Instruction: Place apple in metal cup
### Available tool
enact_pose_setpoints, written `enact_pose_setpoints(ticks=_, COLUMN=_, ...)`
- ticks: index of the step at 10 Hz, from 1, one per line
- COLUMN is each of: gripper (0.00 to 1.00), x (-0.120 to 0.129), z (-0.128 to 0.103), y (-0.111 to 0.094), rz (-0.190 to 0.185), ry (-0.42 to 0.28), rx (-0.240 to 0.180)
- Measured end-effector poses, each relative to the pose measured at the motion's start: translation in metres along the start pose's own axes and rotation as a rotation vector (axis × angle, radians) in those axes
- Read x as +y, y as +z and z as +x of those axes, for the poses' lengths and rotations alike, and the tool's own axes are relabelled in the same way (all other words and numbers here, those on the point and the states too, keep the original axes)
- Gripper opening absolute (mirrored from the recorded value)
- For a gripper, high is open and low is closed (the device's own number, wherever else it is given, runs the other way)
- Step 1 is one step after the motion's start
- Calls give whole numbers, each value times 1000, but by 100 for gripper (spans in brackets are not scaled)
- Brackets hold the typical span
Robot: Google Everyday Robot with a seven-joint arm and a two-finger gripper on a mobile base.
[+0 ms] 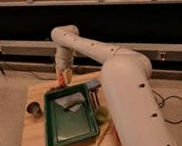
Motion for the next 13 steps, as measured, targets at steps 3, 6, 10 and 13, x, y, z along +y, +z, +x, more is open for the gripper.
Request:
enact_pose_setpoints(ticks=3, gripper=0, x=12, z=22, y=-7, rz=-8, ry=-9, rx=-23)
enact_pose_setpoints(ticks=6, gripper=0, x=-1, z=9, y=1, rz=-36, ry=-41, rx=-39)
enact_pose_setpoints(ticks=10, gripper=0, x=-47, z=-59, y=36, rz=-96, ry=-112, rx=-55)
enact_pose_setpoints(ticks=13, gripper=0, x=-67, z=-95, y=59, rz=-138, ry=-155, rx=-68)
